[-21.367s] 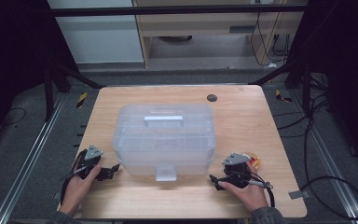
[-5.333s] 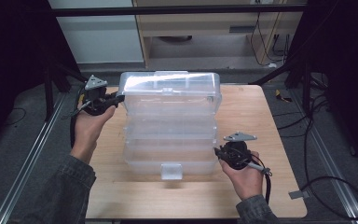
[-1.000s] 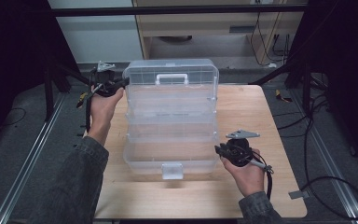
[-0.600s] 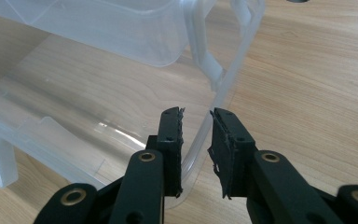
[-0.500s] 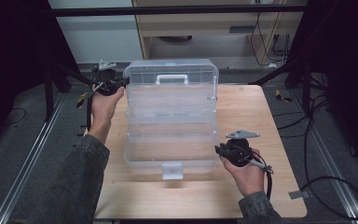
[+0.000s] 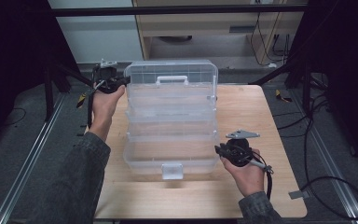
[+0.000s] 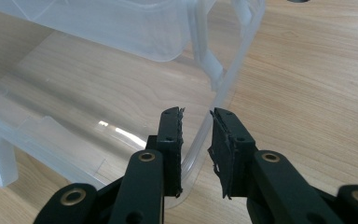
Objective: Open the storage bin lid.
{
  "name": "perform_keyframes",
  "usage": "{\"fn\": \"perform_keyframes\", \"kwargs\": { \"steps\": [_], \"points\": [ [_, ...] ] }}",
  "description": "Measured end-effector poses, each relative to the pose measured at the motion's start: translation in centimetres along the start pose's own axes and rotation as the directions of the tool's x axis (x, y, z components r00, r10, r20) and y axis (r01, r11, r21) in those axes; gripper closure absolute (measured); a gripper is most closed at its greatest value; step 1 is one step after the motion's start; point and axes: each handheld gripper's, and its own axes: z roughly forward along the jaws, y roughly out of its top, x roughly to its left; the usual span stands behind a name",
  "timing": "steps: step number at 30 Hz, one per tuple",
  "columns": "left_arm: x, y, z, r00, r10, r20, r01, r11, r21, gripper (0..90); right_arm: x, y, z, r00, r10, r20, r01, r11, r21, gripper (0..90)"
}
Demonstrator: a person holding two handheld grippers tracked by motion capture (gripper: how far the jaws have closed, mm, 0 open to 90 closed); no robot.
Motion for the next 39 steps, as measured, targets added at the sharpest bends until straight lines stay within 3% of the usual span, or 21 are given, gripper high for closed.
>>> {"fn": "perform_keyframes", "kwargs": {
  "steps": [25, 35, 39],
  "points": [
    [1.2, -0.1, 2.3, 0.9991, -0.038, 0.019, 0.037, 0.9986, 0.039, 76.4, -0.2, -0.1, 0.1, 0.9999, 0.012, 0.012, -0.012, 1.0, -0.005, 73.4],
    [1.4, 0.1, 3.4, 0.9989, -0.043, 0.017, 0.041, 0.997, 0.065, 75.9, 0.1, -0.2, 0.1, 0.9998, 0.013, 0.014, -0.013, 1.0, 0.0, 72.7],
    [1.3, 0.3, 3.7, 0.9996, -0.026, 0.01, 0.025, 0.9967, 0.077, 75.6, 0.1, -0.2, 0.0, 0.9999, 0.005, 0.014, -0.005, 1.0, 0.003, 72.4]
  ]
}}
